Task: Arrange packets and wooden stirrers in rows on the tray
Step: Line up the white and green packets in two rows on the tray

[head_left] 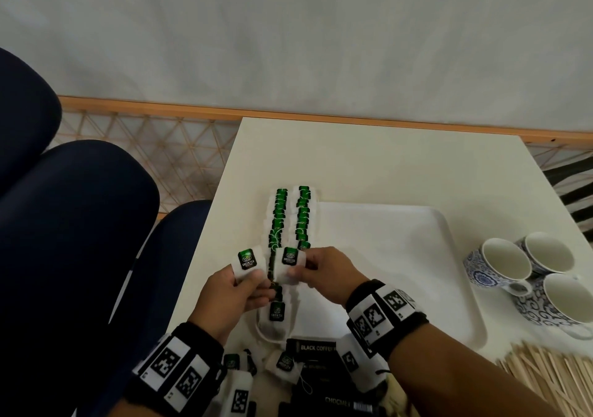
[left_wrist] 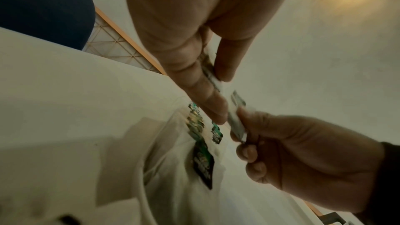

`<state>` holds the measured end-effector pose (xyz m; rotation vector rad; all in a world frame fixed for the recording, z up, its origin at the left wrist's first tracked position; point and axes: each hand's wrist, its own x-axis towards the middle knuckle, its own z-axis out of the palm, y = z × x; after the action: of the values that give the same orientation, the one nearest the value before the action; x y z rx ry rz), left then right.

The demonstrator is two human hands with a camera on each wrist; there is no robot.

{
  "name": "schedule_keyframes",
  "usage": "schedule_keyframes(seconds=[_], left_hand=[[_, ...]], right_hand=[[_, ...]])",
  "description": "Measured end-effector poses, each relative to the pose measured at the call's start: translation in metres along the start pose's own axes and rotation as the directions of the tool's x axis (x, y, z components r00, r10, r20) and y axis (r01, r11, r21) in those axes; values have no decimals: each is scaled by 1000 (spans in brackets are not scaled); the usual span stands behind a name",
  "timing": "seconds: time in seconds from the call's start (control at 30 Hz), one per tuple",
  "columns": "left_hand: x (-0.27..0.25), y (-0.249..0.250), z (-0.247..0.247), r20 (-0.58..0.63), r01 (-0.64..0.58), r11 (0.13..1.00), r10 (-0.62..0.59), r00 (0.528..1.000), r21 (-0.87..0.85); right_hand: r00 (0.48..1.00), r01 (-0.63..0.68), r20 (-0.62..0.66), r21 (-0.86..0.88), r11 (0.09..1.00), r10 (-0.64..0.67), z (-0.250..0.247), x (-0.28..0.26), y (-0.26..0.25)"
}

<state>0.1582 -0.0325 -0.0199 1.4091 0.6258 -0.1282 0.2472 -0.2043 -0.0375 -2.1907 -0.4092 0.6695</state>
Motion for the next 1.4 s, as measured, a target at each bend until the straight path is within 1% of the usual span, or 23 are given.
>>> schedule_keyframes(seconds=[0.1,0.2,0.27,0.43,0.57,0.63,0.73,0.8,0.83,0.9,0.97,1.07,1.13,1.23,1.33,1.4], left_hand=[[3,-2,-8,-61,27,1000,-28,998,-16],[5,-5,-10,-109,24,1000,-23,994,8],[7,-7,-10,-129,10,998,-2,992,59],[6,-8,-10,-123,-17,984,39,992,179],[5,-8,-11,-105,-35,975,59,993,220],[4,-8,-11,-97,-40,974,63,993,223],[4,-7,-10,-83,-52,970,73,994,236],[4,-7,-9,-82,-45,976,64,995,215],[4,-6,-8,-77,-44,978,61,995,205],[3,-5,-4,-53,-55,976,67,996,211],[1,-4,0,-20,-76,972,82,996,225],[-1,-2,4,31,-101,961,97,995,257],[-1,-3,5,48,-113,946,104,993,305],[0,-7,3,62,-113,919,97,993,377],[-1,-10,2,68,-110,914,90,994,390],[-1,-11,1,52,-100,925,87,995,368]], right_hand=[[990,-118,-84,-115,986,109,-6,5,12],[979,-195,-101,-189,962,178,-7,9,17],[973,-225,-101,-185,957,210,-4,14,17],[954,-289,-137,-180,940,267,1,21,13],[952,-294,-153,-200,935,267,1,21,11],[946,-302,-168,-141,943,278,0,19,11],[948,-255,-201,-12,967,247,-2,12,7],[966,-153,-212,2,988,150,-3,8,1],[976,-96,-197,-8,995,93,-4,5,-4],[994,-7,-109,8,1000,8,-6,-1,-15],[999,35,-6,73,997,-35,-5,-5,-22],[994,90,58,102,991,-96,0,-9,-25],[991,109,64,93,990,-115,1,-10,-25],[993,91,75,55,994,-95,0,-12,-22],[994,64,84,-15,998,-63,-1,-12,-18],[997,41,66,-32,999,-39,-1,-11,-13]])
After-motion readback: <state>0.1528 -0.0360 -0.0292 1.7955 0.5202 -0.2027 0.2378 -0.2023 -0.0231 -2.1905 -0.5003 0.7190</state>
